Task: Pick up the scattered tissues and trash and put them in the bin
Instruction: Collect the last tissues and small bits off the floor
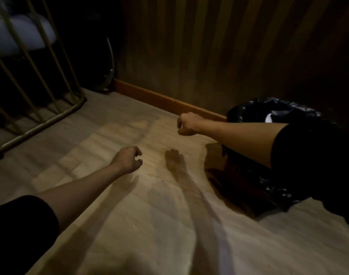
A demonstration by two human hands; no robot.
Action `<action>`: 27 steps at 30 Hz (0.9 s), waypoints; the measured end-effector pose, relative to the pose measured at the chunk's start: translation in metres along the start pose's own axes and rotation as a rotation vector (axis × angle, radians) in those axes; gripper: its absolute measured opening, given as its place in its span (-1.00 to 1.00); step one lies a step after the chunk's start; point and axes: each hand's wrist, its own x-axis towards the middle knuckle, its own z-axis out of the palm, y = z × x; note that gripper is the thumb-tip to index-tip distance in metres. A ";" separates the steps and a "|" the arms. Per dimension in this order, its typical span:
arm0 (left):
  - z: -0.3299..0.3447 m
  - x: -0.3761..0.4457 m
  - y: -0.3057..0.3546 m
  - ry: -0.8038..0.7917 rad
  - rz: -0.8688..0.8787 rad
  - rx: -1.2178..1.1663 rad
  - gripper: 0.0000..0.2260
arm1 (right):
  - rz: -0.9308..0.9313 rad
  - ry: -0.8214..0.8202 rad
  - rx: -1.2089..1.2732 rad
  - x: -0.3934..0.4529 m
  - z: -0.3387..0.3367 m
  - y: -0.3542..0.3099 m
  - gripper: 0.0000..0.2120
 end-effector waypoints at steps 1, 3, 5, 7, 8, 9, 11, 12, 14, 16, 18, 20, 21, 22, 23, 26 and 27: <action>0.005 -0.001 -0.009 -0.013 -0.006 0.014 -0.70 | 0.005 -0.021 0.005 0.008 0.012 -0.001 -0.80; 0.017 -0.001 -0.026 -0.041 -0.010 0.032 -0.69 | 0.003 -0.076 0.003 0.020 0.037 -0.002 -0.82; 0.032 0.001 -0.039 -0.061 -0.012 0.043 -0.71 | -0.001 -0.131 -0.041 0.029 0.063 0.001 -0.81; 0.046 0.004 -0.048 -0.065 -0.008 0.038 -0.73 | 0.007 -0.171 -0.079 0.036 0.088 0.007 -0.89; 0.052 0.006 -0.051 -0.065 -0.008 0.028 -0.74 | 0.021 -0.185 -0.077 0.040 0.100 0.012 -0.94; 0.057 0.008 -0.053 -0.061 -0.006 0.016 -0.76 | 0.042 -0.192 -0.059 0.044 0.112 0.018 -0.95; 0.068 0.015 -0.054 -0.038 0.009 -0.011 -0.79 | 0.125 -0.171 0.026 0.054 0.132 0.035 -0.87; 0.074 0.019 -0.053 -0.021 0.016 -0.029 -0.80 | 0.186 -0.138 0.093 0.060 0.141 0.042 -0.84; 0.083 0.026 -0.049 0.011 0.033 -0.064 -0.80 | 0.339 -0.023 0.277 0.075 0.153 0.055 -0.83; 0.091 0.033 -0.045 0.038 0.072 -0.094 -0.79 | 0.498 0.117 0.503 0.092 0.159 0.064 -0.80; 0.097 0.038 -0.043 0.062 0.113 -0.123 -0.79 | 0.585 0.193 0.687 0.108 0.163 0.072 -0.74; 0.103 0.044 -0.046 0.080 0.123 -0.142 -0.80 | 0.601 0.202 0.782 0.124 0.165 0.076 -0.72; 0.105 0.047 -0.049 0.088 0.126 -0.149 -0.81 | 0.617 0.227 0.813 0.130 0.167 0.076 -0.73; 0.107 0.049 -0.051 0.096 0.130 -0.158 -0.81 | 0.636 0.266 0.853 0.138 0.169 0.076 -0.76; 0.109 0.050 -0.054 0.102 0.134 -0.169 -0.81 | 0.660 0.291 0.892 0.145 0.172 0.076 -0.80; 0.112 0.051 -0.059 0.124 0.129 -0.186 -0.81 | 0.711 0.350 1.005 0.158 0.174 0.067 -0.91; 0.112 0.050 -0.060 0.130 0.126 -0.191 -0.81 | 0.697 0.348 0.985 0.161 0.174 0.064 -0.89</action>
